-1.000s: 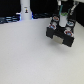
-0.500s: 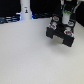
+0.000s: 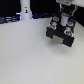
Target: Open the kcup holder, insert the kcup into the holder, and close the kcup holder
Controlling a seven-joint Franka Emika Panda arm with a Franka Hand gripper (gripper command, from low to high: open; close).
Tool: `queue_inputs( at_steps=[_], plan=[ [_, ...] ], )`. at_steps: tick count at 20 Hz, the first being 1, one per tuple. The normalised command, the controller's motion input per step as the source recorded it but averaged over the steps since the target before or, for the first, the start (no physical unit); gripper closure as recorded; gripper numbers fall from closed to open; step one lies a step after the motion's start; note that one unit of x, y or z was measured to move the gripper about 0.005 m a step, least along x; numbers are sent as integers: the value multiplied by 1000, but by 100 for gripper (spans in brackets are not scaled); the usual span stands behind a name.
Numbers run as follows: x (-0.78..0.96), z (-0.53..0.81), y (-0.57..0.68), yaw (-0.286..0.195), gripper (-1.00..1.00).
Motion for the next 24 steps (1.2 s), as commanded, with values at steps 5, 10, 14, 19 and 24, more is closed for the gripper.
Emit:
queue_inputs(
  at_steps=[5,10,14,19,24],
  plan=[
    [8,-79,-32,-2,100],
    [-127,56,-25,-8,100],
    [-89,39,-20,-7,100],
    [-129,102,-46,-12,100],
    [-15,245,-179,-4,100]
  ],
)
